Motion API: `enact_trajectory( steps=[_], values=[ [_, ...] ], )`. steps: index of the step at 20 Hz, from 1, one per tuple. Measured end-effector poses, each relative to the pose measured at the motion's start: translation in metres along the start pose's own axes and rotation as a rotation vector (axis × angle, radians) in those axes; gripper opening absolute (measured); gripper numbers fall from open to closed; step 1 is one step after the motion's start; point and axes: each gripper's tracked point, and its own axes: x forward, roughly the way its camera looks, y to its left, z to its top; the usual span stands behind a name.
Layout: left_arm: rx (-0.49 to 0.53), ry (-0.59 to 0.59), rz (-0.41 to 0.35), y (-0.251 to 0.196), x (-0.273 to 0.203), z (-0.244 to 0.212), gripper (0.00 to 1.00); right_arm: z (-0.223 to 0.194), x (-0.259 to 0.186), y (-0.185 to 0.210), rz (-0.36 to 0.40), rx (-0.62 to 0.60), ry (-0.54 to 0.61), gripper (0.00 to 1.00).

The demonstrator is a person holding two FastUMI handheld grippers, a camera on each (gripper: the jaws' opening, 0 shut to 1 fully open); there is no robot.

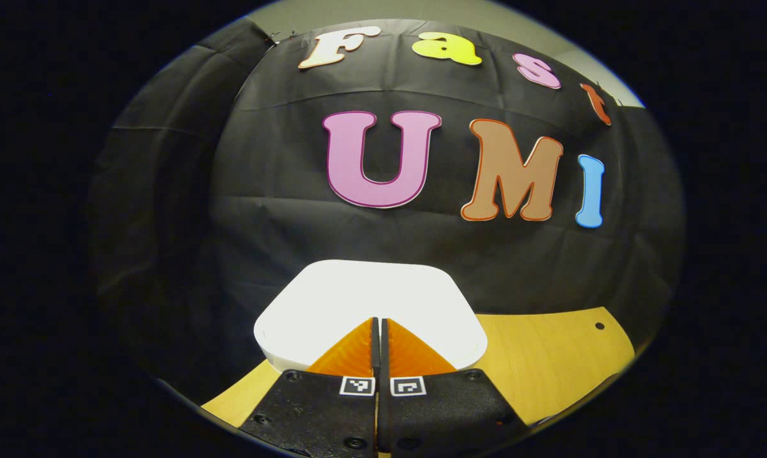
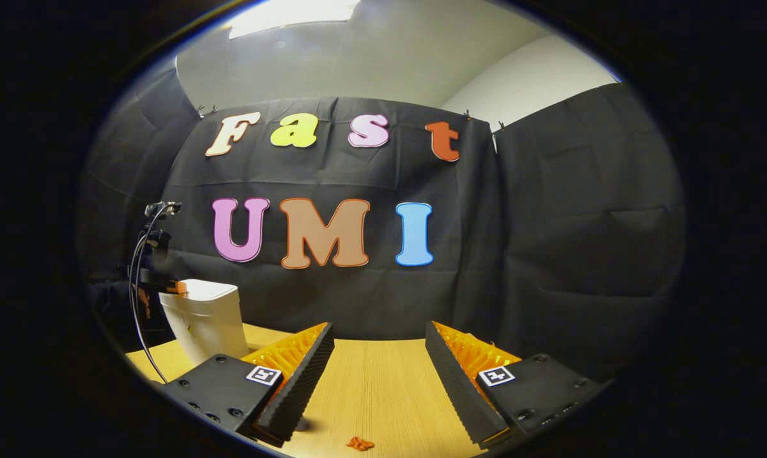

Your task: Press the lid of the desktop garbage bin to open it, pick up the crumpled paper on the desktop and throw it into the bin, then pick up the pop can on the desktop and drop it into the bin, and finally close the garbage bin lid.

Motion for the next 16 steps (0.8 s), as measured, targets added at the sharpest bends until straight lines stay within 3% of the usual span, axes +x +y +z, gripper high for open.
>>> enact_trajectory(
  steps=[4, 5, 6, 7, 8, 10, 11, 13, 14, 16],
  values=[
    [0.033, -0.079, -0.058, -0.015, -0.015, 0.021, 0.0, 0.004, 0.004, 0.008, 0.027, -0.015, -0.01, 0.97],
    [0.032, -0.105, -0.071, -0.02, -0.02, 0.029, 0.05, 0.005, 0.006, 0.009, 0.037, -0.015, -0.011, 0.97],
    [0.037, -0.129, -0.093, -0.029, -0.026, 0.039, 0.13, 0.007, 0.009, 0.011, 0.05, -0.014, -0.013, 0.97],
    [0.043, -0.154, -0.101, -0.035, -0.034, 0.046, 0.34, 0.008, 0.014, 0.012, 0.059, -0.012, -0.017, 0.97],
    [0.048, -0.168, -0.112, -0.042, -0.042, 0.051, 0.48, 0.009, 0.018, 0.012, 0.068, -0.009, -0.015, 0.97],
    [0.044, -0.198, -0.14, -0.056, -0.061, 0.056, 0.58, 0.007, 0.026, 0.018, 0.099, -0.004, -0.008, 0.97],
    [0.039, -0.206, -0.154, -0.065, -0.07, 0.058, 0.78, 0.003, 0.031, 0.017, 0.104, -0.002, 0.0, 0.97],
    [0.041, -0.228, -0.174, -0.079, -0.09, 0.058, 0.96, -0.008, 0.039, 0.019, 0.123, 0.012, 0.033, 0.97],
    [0.046, -0.245, -0.185, -0.085, -0.1, 0.059, 0.99, -0.016, 0.043, 0.02, 0.131, 0.021, 0.053, 0.97],
    [0.043, -0.278, -0.212, -0.099, -0.117, 0.062, 0.96, -0.03, 0.049, 0.019, 0.141, 0.035, 0.094, 0.97]
  ],
)
